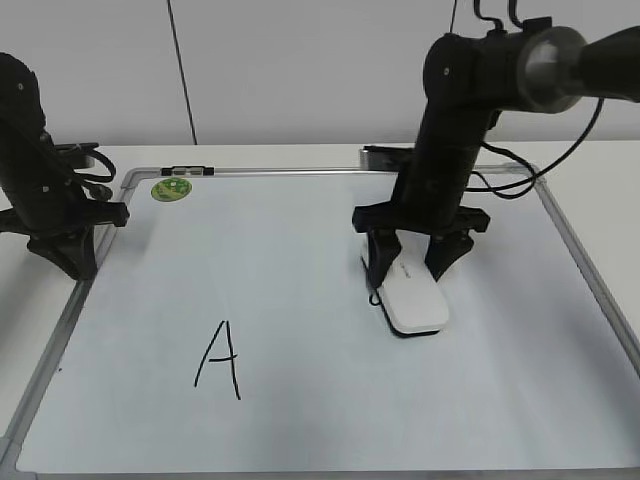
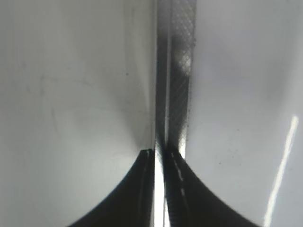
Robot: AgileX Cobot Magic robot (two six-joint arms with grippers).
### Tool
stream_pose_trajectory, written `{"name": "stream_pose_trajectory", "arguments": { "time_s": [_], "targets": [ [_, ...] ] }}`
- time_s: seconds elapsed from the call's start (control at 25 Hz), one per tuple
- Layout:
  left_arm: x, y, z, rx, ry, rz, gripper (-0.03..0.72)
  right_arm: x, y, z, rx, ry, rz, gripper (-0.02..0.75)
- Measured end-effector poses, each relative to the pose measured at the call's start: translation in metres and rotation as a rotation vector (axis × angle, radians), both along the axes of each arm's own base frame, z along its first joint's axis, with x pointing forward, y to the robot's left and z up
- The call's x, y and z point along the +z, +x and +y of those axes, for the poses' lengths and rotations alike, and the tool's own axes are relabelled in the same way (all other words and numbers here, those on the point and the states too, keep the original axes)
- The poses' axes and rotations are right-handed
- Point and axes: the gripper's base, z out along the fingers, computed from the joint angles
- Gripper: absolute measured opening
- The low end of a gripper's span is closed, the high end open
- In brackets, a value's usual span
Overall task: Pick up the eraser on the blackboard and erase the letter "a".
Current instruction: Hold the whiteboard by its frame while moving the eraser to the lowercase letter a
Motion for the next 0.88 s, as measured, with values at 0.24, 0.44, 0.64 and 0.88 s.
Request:
{"name": "stream_pose_trajectory", "arguments": {
  "time_s": [0.24, 0.44, 0.64, 0.88],
  "targets": [
    [0.000, 0.000, 0.000, 0.000, 0.000, 0.000, 0.054, 0.004, 0.013, -0.041, -0.097, -0.014, -0.018, 0.526],
    [0.000, 0.000, 0.000, 0.000, 0.000, 0.000, 0.054, 0.004, 0.015, -0.046, -0.113, -0.005, -0.017, 0.526],
    [0.000, 0.000, 0.000, 0.000, 0.000, 0.002, 0.054, 0.004, 0.010, -0.030, -0.067, -0.022, -0.025, 0.526],
    [0.000, 0.000, 0.000, 0.000, 0.000, 0.002, 0.055, 0.003, -0.010, 0.026, 0.059, -0.011, -0.027, 0.526]
  ]
}}
